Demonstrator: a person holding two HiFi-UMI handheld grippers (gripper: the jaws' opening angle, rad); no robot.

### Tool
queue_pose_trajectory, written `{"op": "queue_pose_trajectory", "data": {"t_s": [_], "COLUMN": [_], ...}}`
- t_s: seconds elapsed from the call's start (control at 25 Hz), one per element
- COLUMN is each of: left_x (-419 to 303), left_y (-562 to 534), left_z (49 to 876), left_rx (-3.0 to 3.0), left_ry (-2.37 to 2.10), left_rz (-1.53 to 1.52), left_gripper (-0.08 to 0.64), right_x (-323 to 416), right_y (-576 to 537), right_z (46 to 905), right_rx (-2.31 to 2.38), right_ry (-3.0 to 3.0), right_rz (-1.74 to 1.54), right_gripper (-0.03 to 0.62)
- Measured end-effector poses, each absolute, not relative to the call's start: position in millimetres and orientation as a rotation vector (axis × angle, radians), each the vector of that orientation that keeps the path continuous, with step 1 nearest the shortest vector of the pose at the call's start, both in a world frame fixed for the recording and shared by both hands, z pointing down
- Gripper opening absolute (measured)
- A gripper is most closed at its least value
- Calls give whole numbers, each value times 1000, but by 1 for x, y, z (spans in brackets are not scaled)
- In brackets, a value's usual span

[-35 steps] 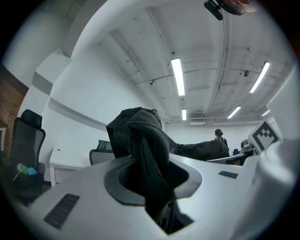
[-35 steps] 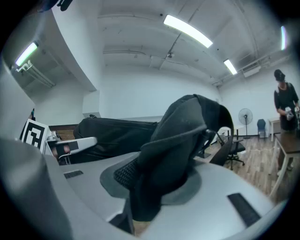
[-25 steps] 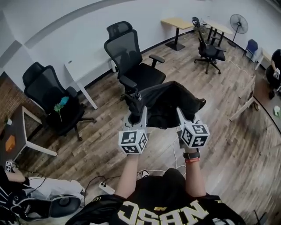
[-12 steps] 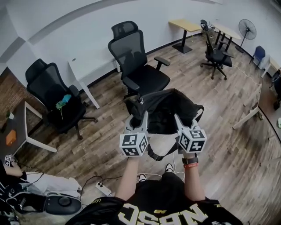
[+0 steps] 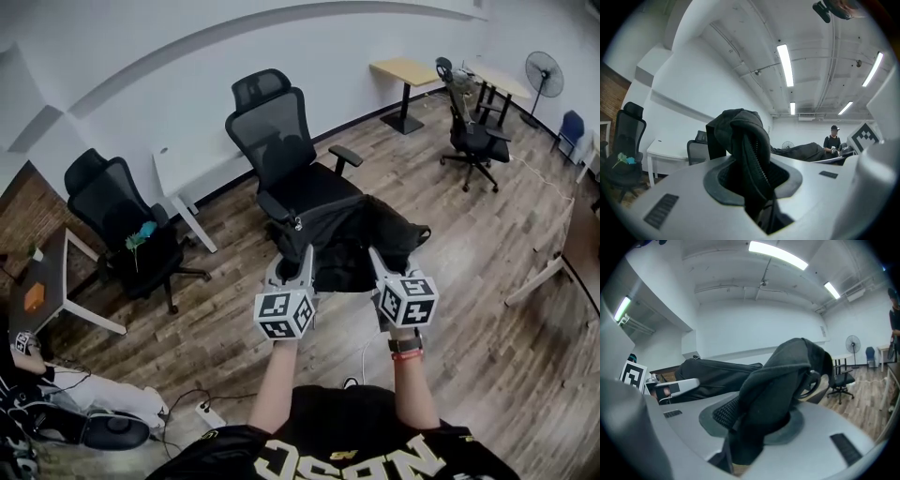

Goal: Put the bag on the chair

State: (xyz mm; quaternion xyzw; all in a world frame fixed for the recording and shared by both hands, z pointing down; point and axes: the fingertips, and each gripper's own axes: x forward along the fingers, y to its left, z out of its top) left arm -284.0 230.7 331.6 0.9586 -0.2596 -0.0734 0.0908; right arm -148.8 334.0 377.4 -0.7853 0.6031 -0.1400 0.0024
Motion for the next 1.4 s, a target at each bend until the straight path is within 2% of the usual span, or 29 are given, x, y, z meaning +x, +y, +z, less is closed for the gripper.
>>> {"op": "queue_pose_trajectory", "data": {"t_s": [0.68, 1.12, 1.4], "left_x": [-131, -20, 19], "left_y": [199, 73, -10], "left_z": [381, 360, 355], "left_rx": [2833, 2824, 2820], "left_ry": [-623, -544, -581], "left_rz": [-40, -139, -175], "left_gripper": [117, 117, 117], "right_x": [-8, 96, 137], "right_y": [321, 204, 116], "right_z": [424, 398, 398], "right_rx": [-2501, -2562, -2531], "right_ry": [1706, 1662, 1690], "right_rz": [-632, -566, -559], "right_gripper": [138, 138, 138]}}
